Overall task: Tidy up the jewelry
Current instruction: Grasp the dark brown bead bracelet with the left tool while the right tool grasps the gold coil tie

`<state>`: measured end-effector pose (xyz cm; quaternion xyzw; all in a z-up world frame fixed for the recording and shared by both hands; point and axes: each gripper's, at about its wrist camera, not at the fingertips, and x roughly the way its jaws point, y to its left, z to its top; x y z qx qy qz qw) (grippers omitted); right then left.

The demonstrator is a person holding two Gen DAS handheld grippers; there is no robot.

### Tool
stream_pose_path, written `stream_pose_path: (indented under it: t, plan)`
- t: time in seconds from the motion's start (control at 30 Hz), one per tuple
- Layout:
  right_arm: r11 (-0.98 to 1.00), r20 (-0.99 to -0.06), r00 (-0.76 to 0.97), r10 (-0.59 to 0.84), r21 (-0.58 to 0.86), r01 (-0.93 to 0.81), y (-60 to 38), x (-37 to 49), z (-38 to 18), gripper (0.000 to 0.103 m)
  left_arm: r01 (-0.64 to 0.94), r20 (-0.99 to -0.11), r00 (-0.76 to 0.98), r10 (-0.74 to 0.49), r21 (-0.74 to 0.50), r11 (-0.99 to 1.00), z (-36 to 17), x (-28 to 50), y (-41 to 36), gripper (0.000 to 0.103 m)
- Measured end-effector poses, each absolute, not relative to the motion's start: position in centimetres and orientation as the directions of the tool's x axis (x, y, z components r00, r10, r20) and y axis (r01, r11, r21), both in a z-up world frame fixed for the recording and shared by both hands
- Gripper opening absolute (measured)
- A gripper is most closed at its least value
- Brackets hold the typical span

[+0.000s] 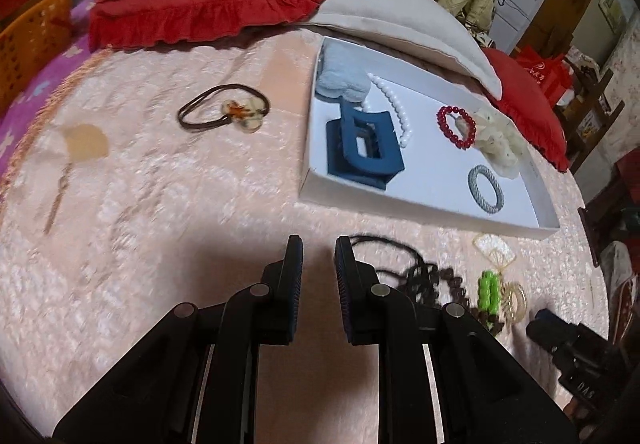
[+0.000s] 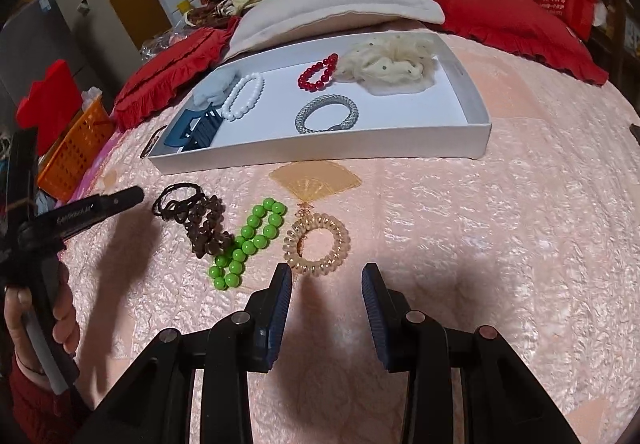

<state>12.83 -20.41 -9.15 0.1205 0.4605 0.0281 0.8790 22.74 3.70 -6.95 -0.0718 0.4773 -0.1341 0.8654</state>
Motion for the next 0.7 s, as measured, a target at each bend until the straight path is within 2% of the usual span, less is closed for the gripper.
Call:
stream_pose_path:
  t: [0.5, 0.53, 0.57, 0.6, 0.7]
  plan:
    - [0.972, -0.795, 0.586, 0.155, 0.228, 0.052, -20.7, 14.9, -10.1, 0.035, 0.261, -0.814, 0.483, -0.324, -0.219, 0.94, -8.4, 24.0, 1.2, 0.015]
    - [0.974, -0.794, 0.589, 0.152, 0.223, 0.049, -20.6, 14.9, -10.2, 0.035, 0.271, -0.815, 0.479, -0.326, -0.216, 0.938, -8.4, 23.9, 0.9, 0.015]
    - [0.976, -0.792, 0.593, 0.145, 0.213, 0.046, -20.4, 15.0, -10.2, 0.035, 0.279, -0.815, 0.476, -0.33, -0.215, 0.936, -8.4, 23.8, 0.7, 0.008]
    - [0.978, -0.791, 0.596, 0.138, 0.204, 0.046, -20.3, 15.0, -10.2, 0.035, 0.291, -0.818, 0.469, -0.333, -0.213, 0.933, -8.4, 23.7, 0.4, 0.007]
    - [0.984, -0.79, 0.604, 0.103, 0.169, 0.053, -19.8, 15.1, -10.3, 0.026, 0.304, -0.818, 0.469, -0.331, -0.203, 0.931, -8.2, 23.2, -0.1, 0.005]
